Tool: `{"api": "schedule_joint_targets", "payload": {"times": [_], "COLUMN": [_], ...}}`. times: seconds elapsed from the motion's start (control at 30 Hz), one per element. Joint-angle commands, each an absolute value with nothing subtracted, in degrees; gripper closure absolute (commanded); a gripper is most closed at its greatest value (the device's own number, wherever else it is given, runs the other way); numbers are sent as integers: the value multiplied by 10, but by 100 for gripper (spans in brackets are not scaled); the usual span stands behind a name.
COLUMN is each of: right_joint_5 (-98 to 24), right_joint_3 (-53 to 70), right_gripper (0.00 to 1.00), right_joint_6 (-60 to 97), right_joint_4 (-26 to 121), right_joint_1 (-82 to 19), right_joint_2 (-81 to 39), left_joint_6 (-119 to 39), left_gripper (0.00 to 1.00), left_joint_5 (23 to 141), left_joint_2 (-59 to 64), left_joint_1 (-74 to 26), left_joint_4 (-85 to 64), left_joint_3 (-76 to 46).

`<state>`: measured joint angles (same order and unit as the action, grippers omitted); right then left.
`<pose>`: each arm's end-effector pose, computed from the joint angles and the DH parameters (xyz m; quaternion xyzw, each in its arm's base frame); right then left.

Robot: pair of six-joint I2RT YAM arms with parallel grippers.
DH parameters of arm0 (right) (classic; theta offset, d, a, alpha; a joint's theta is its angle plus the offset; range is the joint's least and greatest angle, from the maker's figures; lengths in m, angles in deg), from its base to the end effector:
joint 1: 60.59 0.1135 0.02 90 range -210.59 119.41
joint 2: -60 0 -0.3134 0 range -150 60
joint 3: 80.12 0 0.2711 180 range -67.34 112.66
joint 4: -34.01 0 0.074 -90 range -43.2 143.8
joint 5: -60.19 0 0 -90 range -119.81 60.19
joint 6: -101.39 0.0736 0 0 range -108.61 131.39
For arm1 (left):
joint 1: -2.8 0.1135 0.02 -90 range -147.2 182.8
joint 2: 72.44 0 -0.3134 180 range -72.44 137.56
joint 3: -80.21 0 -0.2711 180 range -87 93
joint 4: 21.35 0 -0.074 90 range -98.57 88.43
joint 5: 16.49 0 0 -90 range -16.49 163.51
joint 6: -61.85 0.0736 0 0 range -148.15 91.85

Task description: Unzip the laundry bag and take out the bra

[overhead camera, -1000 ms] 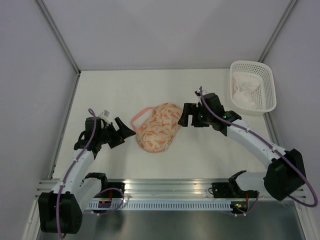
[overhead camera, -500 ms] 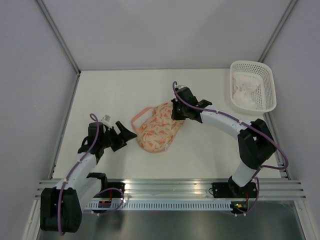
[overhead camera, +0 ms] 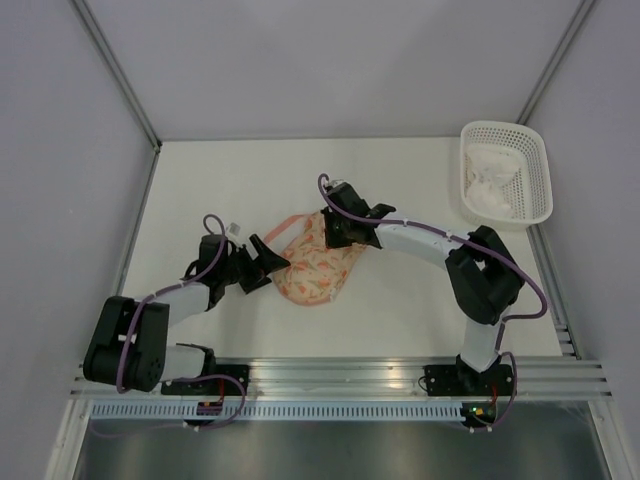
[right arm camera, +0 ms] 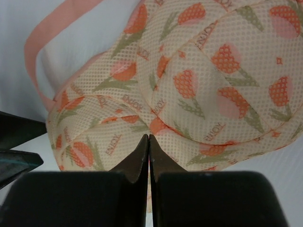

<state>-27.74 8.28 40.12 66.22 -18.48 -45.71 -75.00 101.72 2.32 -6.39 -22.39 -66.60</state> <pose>0.3426 0.3061 0.2223 -0.1031 0.9324 0.1867 0.2917 0.2373 -0.0736 0.1458 -0.1878 0.8666 -0.3860 0.2543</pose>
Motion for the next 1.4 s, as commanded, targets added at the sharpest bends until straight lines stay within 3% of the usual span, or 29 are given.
{"api": "schedule_joint_targets", "payload": {"times": [0.0, 0.3, 0.5, 0.73, 0.9, 1.03, 1.1, 1.2, 1.23, 1.3, 1.33, 1.37], "right_joint_5": [-254, -272, -291, -310, -313, -313, -314, -322, -323, -326, -328, -331], "right_joint_3": [70, 38, 12, -7, -12, -22, -30, -40, -41, -45, -46, -48], "right_gripper": [100, 100, 100, 100, 100, 100, 100, 100, 100, 100, 100, 100], "right_joint_6": [409, 429, 443, 458, 457, 455, 451, 447, 447, 444, 444, 442], "right_joint_4": [639, 601, 573, 552, 552, 549, 544, 538, 537, 534, 533, 528], "right_joint_1": [-188, -188, -192, -195, -197, -199, -201, -202, -202, -203, -203, -203], "right_joint_2": [-475, -514, -520, -524, -514, -499, -492, -472, -459, -445, -430, -421], "left_joint_6": [-775, -825, -886, -1018, -1170, -1175, -1163, -1084, -998, -880, -766, -723], "left_gripper": [1, 0, 4, 38, 60, 78, 86, 97, 98, 98, 98, 98], "left_joint_5": [969, 984, 1037, 1105, 1113, 1126, 1132, 1149, 1147, 1118, 1053, 1028], "left_joint_2": [63, 168, 173, 236, 348, 350, 314, 240, 175, 102, 50, 36], "left_joint_1": [-91, -141, -142, -157, -164, -168, -166, -164, -164, -178, -187, -204], "left_joint_4": [-267, -337, -484, -774, -1034, -1034, -1015, -847, -664, -437, -251, -180], "left_joint_3": [-660, -642, -678, -682, -663, -628, -617, -578, -560, -468, -427, -355]}}
